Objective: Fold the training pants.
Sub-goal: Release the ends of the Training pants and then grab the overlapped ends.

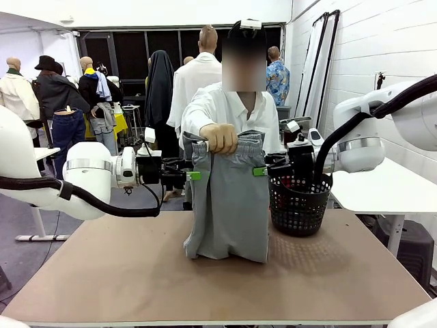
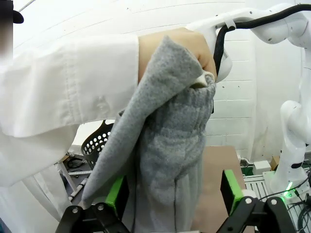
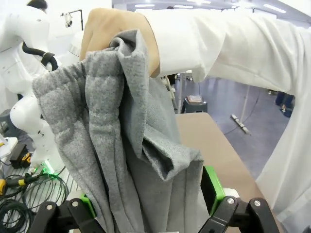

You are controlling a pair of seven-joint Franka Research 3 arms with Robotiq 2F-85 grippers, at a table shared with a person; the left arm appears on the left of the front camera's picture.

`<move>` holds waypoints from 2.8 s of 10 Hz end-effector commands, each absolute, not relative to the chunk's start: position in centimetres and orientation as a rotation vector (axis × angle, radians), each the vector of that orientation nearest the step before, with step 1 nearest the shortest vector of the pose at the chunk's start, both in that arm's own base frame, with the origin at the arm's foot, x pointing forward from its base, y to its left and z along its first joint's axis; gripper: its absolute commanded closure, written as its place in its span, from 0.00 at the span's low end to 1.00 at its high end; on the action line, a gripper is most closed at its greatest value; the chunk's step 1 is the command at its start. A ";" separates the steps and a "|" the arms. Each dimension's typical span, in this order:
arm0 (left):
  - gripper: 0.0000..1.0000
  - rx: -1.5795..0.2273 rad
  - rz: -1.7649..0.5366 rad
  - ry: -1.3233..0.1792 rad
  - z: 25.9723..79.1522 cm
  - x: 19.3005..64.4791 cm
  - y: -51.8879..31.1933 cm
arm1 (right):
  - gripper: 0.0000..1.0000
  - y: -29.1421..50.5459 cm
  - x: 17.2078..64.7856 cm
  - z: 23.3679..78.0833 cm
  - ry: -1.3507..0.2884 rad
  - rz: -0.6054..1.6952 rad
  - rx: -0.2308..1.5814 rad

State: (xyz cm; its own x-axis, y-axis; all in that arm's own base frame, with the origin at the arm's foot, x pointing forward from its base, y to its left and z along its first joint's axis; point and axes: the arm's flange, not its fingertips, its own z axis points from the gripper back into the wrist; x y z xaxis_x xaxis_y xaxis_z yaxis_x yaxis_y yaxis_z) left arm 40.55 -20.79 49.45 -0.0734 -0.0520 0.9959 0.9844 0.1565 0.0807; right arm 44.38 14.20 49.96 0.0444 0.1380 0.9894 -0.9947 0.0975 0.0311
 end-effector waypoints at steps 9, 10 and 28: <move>0.00 -0.941 -1.151 -1.417 48.9 39.4 -20.3 | 0.00 12.6 43.2 49.6 -1.176 1.141 1.089; 0.00 -0.921 -1.151 -1.430 48.9 39.4 -20.3 | 0.00 12.6 43.3 49.6 -1.177 1.144 1.087; 0.00 -0.841 -1.173 -1.526 49.7 42.8 -19.6 | 0.00 14.5 42.9 49.1 -1.187 1.151 1.056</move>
State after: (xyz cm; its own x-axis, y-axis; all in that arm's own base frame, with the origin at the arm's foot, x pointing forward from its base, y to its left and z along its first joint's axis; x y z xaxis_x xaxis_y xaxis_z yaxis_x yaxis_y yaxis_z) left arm 42.16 -18.69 50.18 -0.2244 -0.0667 0.9722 0.9322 0.2761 0.2341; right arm 43.05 13.84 49.50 0.0342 0.1161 0.9926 -0.9945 0.1026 0.0222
